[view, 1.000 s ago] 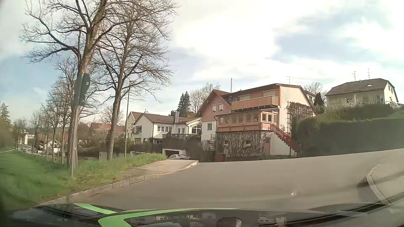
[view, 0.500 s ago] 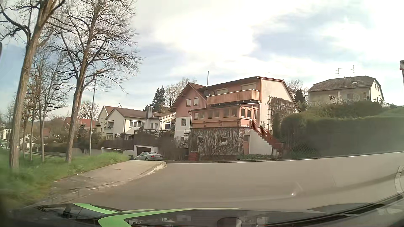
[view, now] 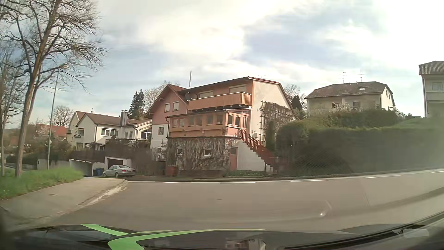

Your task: Follow the waypoints while adhering to traffic rules and regulations

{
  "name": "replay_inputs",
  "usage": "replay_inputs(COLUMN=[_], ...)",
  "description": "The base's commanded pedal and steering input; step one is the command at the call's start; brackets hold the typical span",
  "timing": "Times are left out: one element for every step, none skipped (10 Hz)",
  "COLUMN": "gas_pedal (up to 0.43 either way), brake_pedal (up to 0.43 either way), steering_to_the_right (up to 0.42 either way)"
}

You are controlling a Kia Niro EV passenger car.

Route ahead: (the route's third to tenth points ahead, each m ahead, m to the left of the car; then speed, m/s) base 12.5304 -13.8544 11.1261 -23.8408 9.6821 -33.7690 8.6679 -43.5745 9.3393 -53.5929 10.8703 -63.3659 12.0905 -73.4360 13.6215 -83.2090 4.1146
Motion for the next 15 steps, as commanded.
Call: replay_inputs(gas_pedal=[0.0, 0.0, 0.0, 0.0, 0.0, 0.0, 0.0, 0.0, 0.0, 0.098, 0.5, 0.52, 0.52, 0.52, 0.512], brake_pedal=[0.146, 0.146, 0.146, 0.079, 0.0, 0.0, 0.0, 0.0, 0.0, 0.0, 0.0, 0.0, 0.0, 0.0, 0.0], steering_to_the_right=[0.312, 0.323, 0.334, 0.341, 0.346, 0.349, 0.351, 0.355, 0.361, 0.368, 0.372, 0.373, 0.375, 0.382, 0.389])
